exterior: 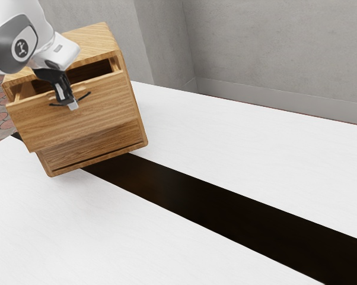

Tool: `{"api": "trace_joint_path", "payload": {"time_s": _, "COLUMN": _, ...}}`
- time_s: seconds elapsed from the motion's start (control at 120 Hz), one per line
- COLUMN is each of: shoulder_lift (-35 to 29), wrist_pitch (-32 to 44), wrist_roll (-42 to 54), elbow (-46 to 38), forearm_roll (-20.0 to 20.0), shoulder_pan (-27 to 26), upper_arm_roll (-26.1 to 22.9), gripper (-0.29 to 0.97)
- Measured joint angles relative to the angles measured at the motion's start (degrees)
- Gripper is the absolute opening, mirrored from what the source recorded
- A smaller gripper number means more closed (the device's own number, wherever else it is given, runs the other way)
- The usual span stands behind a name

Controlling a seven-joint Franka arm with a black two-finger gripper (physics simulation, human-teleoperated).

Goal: Pull the drawer handle with one arm to open the drawer

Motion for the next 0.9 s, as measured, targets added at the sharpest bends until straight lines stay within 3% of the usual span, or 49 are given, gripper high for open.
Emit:
{"api": "trace_joint_path", "payload": {"time_s": 0.475, "shoulder_lift": -4.8, "wrist_pitch": 1.1, "wrist_roll": -1.5, "elbow": -6.0, "forearm_roll": 0.0, "shoulder_pan": 2.3, "upper_arm_roll": -3.4, "gripper": -0.11}}
{"api": "trace_joint_path", "payload": {"time_s": 0.533, "shoulder_lift": -5.3, "wrist_pitch": 1.2, "wrist_roll": -1.6, "elbow": -6.6, "forearm_roll": 0.0, "shoulder_pan": -0.2, "upper_arm_roll": -1.1, "gripper": -0.11}}
{"api": "trace_joint_path", "payload": {"time_s": 0.9, "shoulder_lift": -9.5, "wrist_pitch": 1.8, "wrist_roll": -2.8, "elbow": -11.3, "forearm_roll": 0.0, "shoulder_pan": 0.0, "upper_arm_roll": -2.5, "gripper": -0.11}}
